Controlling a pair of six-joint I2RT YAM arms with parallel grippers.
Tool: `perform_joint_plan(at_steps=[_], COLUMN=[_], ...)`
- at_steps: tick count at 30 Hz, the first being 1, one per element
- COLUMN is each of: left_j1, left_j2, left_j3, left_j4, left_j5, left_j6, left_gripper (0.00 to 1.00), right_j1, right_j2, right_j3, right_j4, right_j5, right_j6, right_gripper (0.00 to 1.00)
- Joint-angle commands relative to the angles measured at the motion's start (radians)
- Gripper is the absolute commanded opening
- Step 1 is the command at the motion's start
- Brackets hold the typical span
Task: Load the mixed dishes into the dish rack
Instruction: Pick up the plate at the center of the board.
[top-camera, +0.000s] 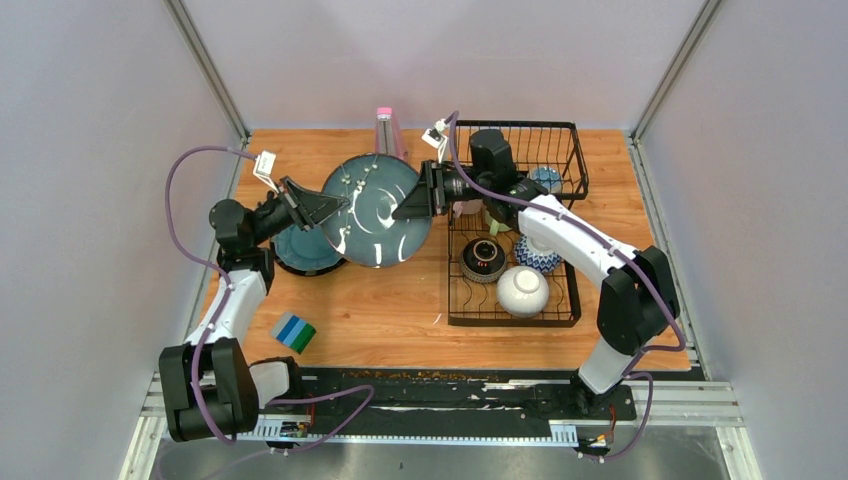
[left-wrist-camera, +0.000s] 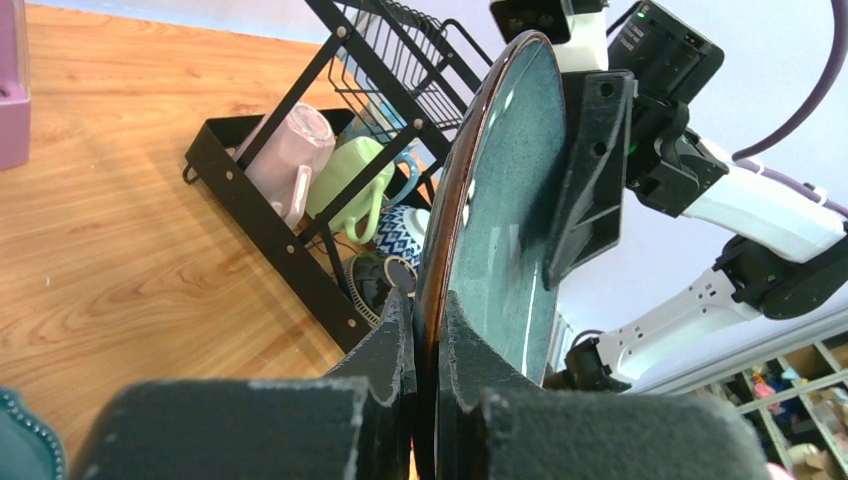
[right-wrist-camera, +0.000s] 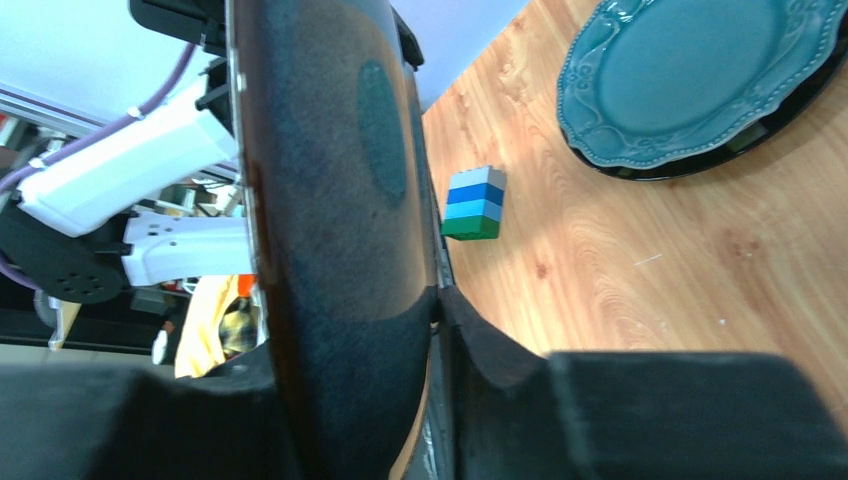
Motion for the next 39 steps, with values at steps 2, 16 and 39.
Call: perform_joint_plan(at_steps=[2,16,39], left_j1=[0.003,0.003,0.003], left_j2=[-0.052,-0.045,-0.039], left_j3=[0.012,0.000,-0.007], left_j4=[-0.011,-0.021,-0.038], left_j5=[-0.157,-0.207,-0.210], left_j6=[0.050,0.024,0.027], left_gripper=[0.00,0.00,0.01], right_j1=[-0.012,-0.058,-0.045], right_j2=[-0.103,-0.114,-0.141], right_j3=[-0.024,-0.133,-0.053], right_j4=[0.109,0.324,0.220], right_j5=[-0.037,-0.062,0.085], right_j6=[0.090,0.266,0.171], right_gripper=[0.49,0.38,0.00])
